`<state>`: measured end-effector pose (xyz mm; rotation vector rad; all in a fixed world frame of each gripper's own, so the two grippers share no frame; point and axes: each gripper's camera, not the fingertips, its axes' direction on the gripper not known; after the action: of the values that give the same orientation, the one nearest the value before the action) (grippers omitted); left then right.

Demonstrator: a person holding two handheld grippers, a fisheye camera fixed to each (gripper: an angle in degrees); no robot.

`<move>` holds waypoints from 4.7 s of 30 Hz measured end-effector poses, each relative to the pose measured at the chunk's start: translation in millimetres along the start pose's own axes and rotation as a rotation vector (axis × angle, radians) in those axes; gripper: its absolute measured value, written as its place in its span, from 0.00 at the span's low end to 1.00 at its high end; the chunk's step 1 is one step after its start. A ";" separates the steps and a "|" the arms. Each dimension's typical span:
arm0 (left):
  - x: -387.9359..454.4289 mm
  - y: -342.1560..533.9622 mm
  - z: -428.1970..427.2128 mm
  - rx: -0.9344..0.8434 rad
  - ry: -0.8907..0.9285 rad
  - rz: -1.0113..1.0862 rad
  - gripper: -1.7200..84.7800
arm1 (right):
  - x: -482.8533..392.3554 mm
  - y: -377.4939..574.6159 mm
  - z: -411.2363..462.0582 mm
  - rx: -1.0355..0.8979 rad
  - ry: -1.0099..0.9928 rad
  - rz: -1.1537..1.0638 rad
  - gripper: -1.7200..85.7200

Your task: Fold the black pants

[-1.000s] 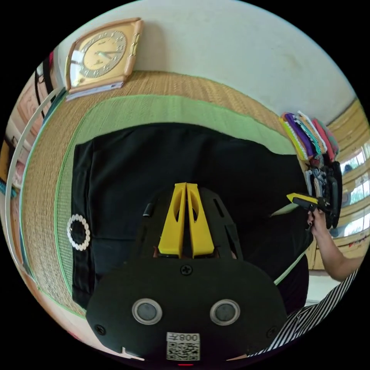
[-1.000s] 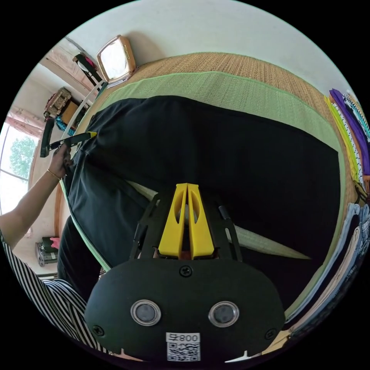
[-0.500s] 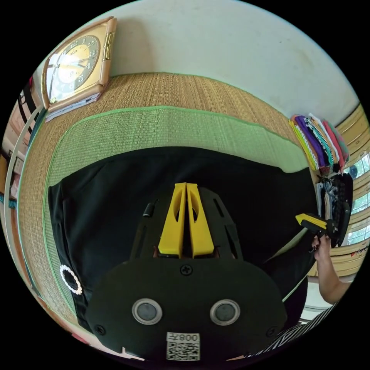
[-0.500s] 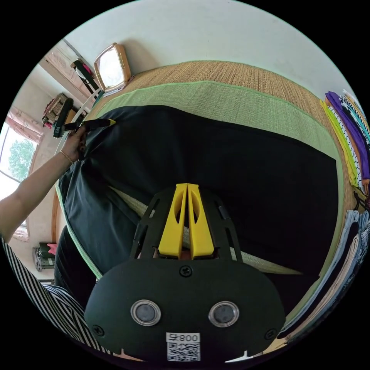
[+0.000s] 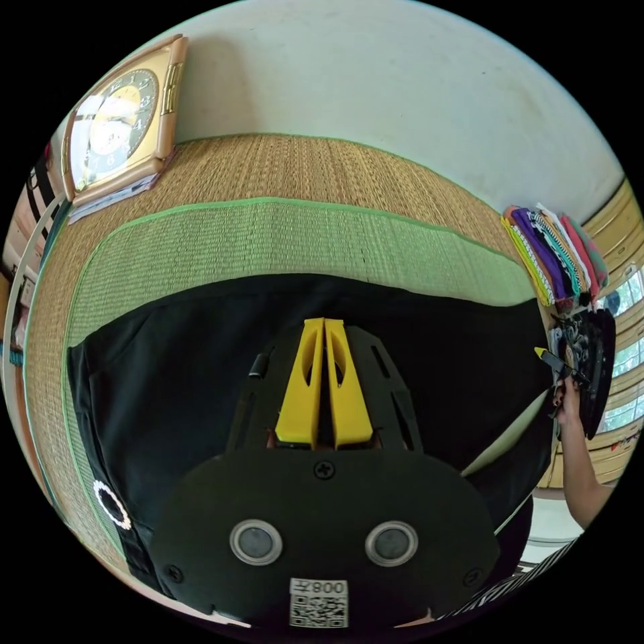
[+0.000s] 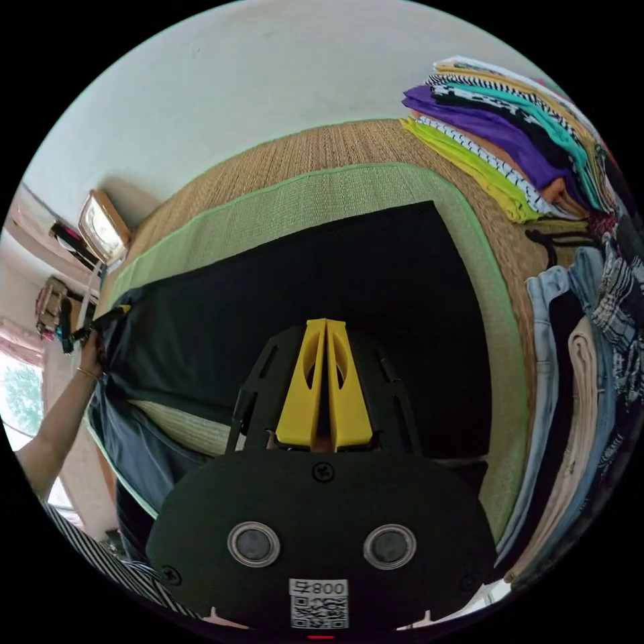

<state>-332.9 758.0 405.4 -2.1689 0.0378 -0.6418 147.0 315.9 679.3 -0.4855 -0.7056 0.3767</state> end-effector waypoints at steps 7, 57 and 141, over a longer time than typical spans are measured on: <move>3.1 -2.0 15.6 -0.062 -0.069 0.090 0.02 | -3.1 17.6 -37.9 0.065 0.039 -0.002 0.02; -108.7 238.1 118.8 0.033 0.170 -0.193 0.04 | -41.2 214.4 -202.1 -0.008 0.006 0.063 0.03; -108.2 226.9 92.1 -0.150 -0.020 -0.304 0.02 | -152.3 116.7 97.7 -0.226 -0.472 -0.678 0.02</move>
<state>-340.9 707.2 142.7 -2.3479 -0.2675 -0.8099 -46.8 367.3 601.1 -0.3417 -1.3251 -0.2426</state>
